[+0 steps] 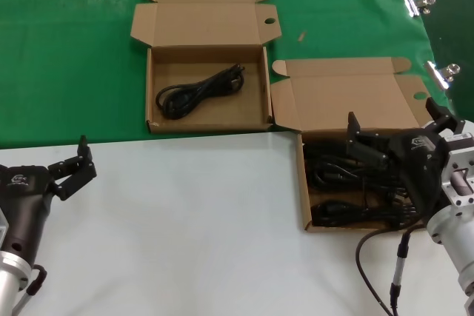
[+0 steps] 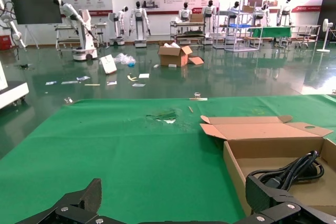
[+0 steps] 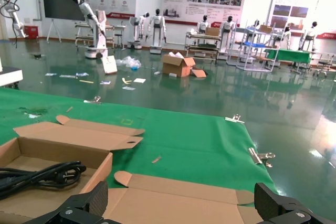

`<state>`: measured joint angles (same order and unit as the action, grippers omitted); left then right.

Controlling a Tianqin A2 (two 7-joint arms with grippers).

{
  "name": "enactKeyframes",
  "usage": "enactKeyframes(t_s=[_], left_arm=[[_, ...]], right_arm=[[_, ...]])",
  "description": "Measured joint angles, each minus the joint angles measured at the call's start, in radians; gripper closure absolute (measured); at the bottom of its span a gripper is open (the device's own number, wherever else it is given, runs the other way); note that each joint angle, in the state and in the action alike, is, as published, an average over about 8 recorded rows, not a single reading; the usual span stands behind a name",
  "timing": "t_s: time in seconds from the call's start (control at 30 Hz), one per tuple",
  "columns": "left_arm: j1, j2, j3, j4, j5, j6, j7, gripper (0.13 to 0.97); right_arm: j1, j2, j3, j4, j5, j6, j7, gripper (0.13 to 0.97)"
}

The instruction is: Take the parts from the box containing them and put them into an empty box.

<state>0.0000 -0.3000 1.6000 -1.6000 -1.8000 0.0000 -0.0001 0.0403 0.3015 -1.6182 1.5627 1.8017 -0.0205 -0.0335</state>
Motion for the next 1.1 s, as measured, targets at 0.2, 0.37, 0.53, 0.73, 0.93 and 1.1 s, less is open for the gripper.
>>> enactKeyframes(t_s=[0.2, 0.37, 0.53, 0.73, 0.93, 1.1], left_arm=[[0.000, 0.000, 0.000, 0.000, 0.000, 0.000, 0.000, 0.132], [0.000, 0.000, 0.000, 0.000, 0.000, 0.000, 0.000, 0.132], [0.000, 0.000, 0.000, 0.000, 0.000, 0.000, 0.000, 0.132], [0.000, 0.000, 0.000, 0.000, 0.000, 0.000, 0.000, 0.132], [0.000, 0.000, 0.000, 0.000, 0.000, 0.000, 0.000, 0.132], [0.000, 0.000, 0.000, 0.000, 0.000, 0.000, 0.000, 0.132]], right_arm=[[0.000, 0.000, 0.000, 0.000, 0.000, 0.000, 0.000, 0.129], [0.000, 0.000, 0.000, 0.000, 0.000, 0.000, 0.000, 0.129], [0.000, 0.000, 0.000, 0.000, 0.000, 0.000, 0.000, 0.129], [0.000, 0.000, 0.000, 0.000, 0.000, 0.000, 0.000, 0.129], [0.000, 0.000, 0.000, 0.000, 0.000, 0.000, 0.000, 0.129], [0.000, 0.000, 0.000, 0.000, 0.000, 0.000, 0.000, 0.129]])
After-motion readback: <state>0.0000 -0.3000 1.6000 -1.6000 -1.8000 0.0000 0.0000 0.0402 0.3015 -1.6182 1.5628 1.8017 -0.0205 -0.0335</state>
